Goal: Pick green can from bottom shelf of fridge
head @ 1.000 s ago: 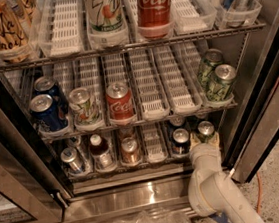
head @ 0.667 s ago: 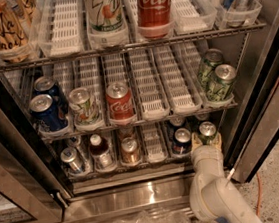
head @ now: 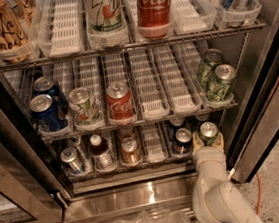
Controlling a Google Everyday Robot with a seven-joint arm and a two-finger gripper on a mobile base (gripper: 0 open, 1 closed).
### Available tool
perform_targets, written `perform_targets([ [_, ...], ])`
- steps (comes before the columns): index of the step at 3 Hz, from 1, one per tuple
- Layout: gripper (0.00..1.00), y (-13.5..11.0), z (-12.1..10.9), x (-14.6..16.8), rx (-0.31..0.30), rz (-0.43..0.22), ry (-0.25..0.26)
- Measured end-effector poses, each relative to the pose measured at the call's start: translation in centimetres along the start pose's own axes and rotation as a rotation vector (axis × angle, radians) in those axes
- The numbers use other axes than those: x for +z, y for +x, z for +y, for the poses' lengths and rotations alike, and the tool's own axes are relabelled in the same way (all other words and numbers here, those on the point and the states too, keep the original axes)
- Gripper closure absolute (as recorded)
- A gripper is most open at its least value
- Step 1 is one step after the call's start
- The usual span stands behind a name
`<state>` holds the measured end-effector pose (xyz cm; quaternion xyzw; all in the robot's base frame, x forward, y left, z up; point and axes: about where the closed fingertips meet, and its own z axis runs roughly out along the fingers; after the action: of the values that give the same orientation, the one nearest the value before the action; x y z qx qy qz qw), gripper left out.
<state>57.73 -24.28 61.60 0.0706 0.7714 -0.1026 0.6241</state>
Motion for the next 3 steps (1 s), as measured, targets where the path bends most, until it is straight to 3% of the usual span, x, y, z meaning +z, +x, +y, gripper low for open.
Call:
perform_targets([
  [1, 1.0, -1.1, -0.8, -2.0, 0.0, -0.029, -0.008],
  [2, 1.0, -1.2, -1.5, -4.0, -0.018, -0.018, -0.026],
  [3, 1.0, -0.1, -1.8, -5.9, -0.037, 0.046, -0.063],
])
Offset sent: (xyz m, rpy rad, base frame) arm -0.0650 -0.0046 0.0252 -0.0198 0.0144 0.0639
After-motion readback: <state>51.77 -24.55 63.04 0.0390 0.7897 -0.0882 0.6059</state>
